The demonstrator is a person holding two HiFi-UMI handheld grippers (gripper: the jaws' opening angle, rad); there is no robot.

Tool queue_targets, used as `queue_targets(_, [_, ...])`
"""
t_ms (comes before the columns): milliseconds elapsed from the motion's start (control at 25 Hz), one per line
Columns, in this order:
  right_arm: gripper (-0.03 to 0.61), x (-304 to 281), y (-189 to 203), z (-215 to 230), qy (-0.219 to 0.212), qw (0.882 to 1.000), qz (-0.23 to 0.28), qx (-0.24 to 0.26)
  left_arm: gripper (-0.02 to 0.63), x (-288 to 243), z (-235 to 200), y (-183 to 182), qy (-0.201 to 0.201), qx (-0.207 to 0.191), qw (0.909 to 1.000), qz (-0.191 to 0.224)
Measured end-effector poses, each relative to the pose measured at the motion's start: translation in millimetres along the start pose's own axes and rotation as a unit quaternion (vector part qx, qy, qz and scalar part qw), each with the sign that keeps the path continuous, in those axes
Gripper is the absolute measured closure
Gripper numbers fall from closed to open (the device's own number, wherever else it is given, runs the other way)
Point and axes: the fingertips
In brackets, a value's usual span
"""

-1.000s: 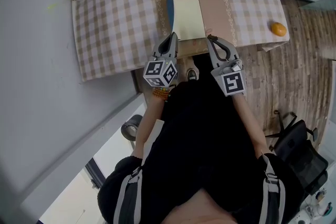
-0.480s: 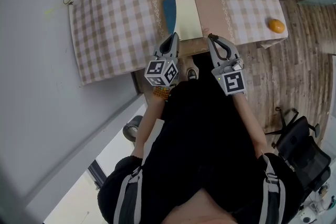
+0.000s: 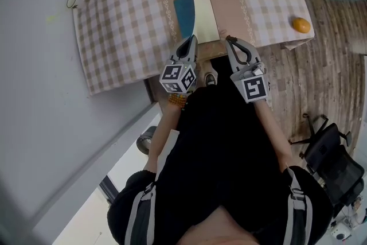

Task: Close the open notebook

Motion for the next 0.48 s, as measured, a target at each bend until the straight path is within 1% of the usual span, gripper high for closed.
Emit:
queue_targets(80, [0.577,-4,0,2,-0.001,1.0,0.001,0.004,0.597,-4,0,1,0.003,-0.001,1.0,-0.004])
queue_targets(240, [0.577,18,0,-11,-0.003,1.0,0.004,0.002,0.597,11,14,15,0.007,0.001,0.9999,-0.01])
queue_targets(400, [0.577,10,-1,-6,-0.005,1.0,0.007,0.005,0.597,-2,13,16,0.011,0.001,0.9997,-0.019])
queue_targets(480, [0.577,16,-1,-8,-0.001,1.0,0.008,0.004,0.597,1,19,21,0.015,0.0,0.9996,-0.026])
Point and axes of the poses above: the fingertips, and each gripper's own axes: x backward along the fingers, z to its right, y out of its underside, and after that the axes turned 10 degrees about z, right-handed
